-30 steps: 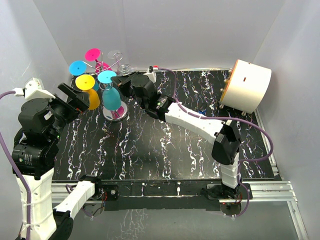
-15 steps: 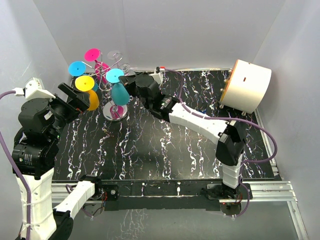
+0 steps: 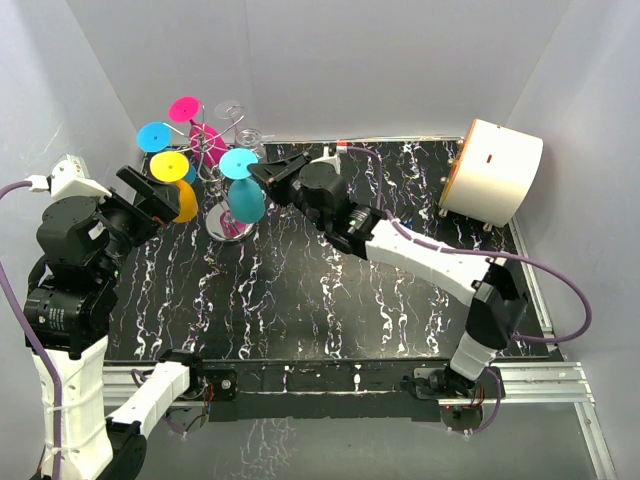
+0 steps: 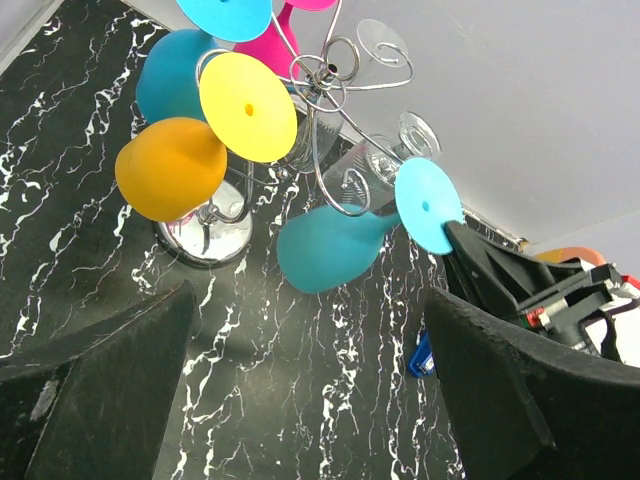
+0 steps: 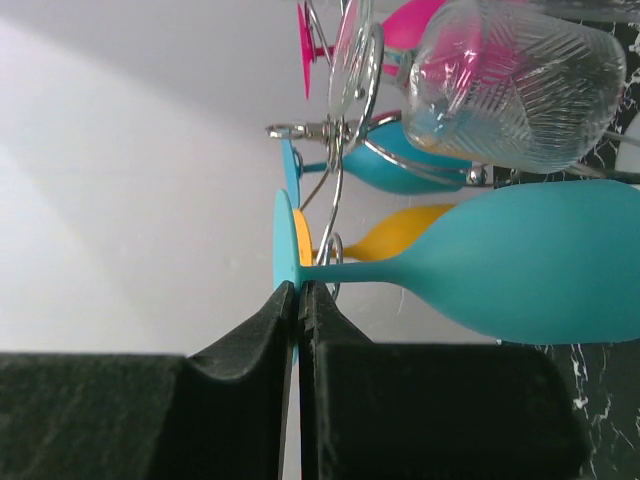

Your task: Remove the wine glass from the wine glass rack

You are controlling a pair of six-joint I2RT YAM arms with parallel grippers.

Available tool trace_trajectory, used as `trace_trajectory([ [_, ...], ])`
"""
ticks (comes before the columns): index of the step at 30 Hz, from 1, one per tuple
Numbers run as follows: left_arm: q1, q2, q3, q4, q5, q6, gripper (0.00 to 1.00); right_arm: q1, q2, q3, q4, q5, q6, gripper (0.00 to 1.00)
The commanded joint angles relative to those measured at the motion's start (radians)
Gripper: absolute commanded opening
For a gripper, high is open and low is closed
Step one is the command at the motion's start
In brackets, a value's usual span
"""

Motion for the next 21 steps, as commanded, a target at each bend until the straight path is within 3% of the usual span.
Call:
trace_trajectory([
  [1, 0.004, 0.005, 0.016, 0.009, 0.012, 0.017, 0.96, -0.004, -0.128, -0.106, 0.105, -0.096, 0.007, 0.03],
  [5, 0.005, 0.0, 0.004, 0.008, 0.013, 0.022, 0.97, -0.022, -0.234, -0.242, 0.099, -0.154, -0.119, 0.02],
  [7, 0.005, -0.002, -0.006, 0.011, 0.026, 0.021, 0.97, -0.038, -0.299, -0.341, 0.134, -0.197, -0.286, 0.0],
  [9, 0.005, -0.001, -0.014, 0.015, 0.048, 0.026, 0.97, -0.043, -0.372, -0.471, 0.248, -0.251, -0.56, 0.0],
  [13, 0.005, 0.004, -0.057, 0.057, 0.158, 0.03, 0.99, -0.046, -0.529, -0.684, 0.298, -0.331, -1.142, 0.0],
  [17, 0.004, 0.032, -0.126, 0.168, 0.397, 0.002, 0.99, -0.045, -0.663, -0.805, 0.164, -0.523, -1.774, 0.0],
  [21, 0.006, 0.088, -0.189, 0.257, 0.653, -0.042, 0.98, -0.042, -0.773, -0.849, -0.036, -0.707, -2.249, 0.0],
])
